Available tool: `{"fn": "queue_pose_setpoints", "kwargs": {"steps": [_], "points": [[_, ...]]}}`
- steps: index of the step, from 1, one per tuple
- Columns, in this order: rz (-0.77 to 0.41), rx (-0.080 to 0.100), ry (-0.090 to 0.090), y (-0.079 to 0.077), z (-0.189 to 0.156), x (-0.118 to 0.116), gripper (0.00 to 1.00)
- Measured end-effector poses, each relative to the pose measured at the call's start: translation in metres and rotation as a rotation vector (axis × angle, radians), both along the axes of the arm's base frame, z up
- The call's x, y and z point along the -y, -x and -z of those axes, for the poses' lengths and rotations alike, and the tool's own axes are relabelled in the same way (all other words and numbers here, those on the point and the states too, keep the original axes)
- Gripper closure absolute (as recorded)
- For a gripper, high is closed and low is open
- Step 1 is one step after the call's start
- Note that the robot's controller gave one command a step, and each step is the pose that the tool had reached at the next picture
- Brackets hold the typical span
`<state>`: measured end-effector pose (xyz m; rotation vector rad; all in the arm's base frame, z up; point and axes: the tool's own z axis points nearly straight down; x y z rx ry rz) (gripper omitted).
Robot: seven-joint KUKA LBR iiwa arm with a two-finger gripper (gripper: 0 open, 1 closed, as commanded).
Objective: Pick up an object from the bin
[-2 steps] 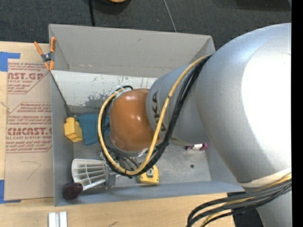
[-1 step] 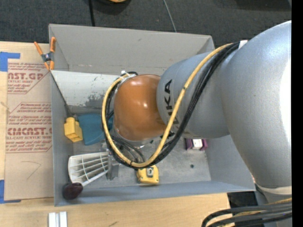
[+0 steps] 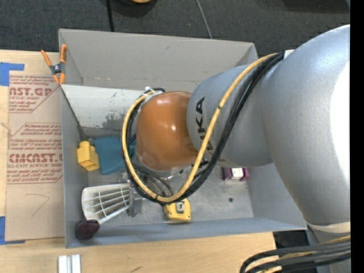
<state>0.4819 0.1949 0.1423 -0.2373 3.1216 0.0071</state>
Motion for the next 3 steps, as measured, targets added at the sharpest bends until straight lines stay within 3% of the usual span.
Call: {"fn": "queue_pose_setpoints", "kwargs": {"steps": [2,3], "points": [[0.0,-0.01,0.004,0.002,0.012,0.001,1.0],[0.001,-0.007,0.003,0.002,-0.003,0.001,1.0]]}}
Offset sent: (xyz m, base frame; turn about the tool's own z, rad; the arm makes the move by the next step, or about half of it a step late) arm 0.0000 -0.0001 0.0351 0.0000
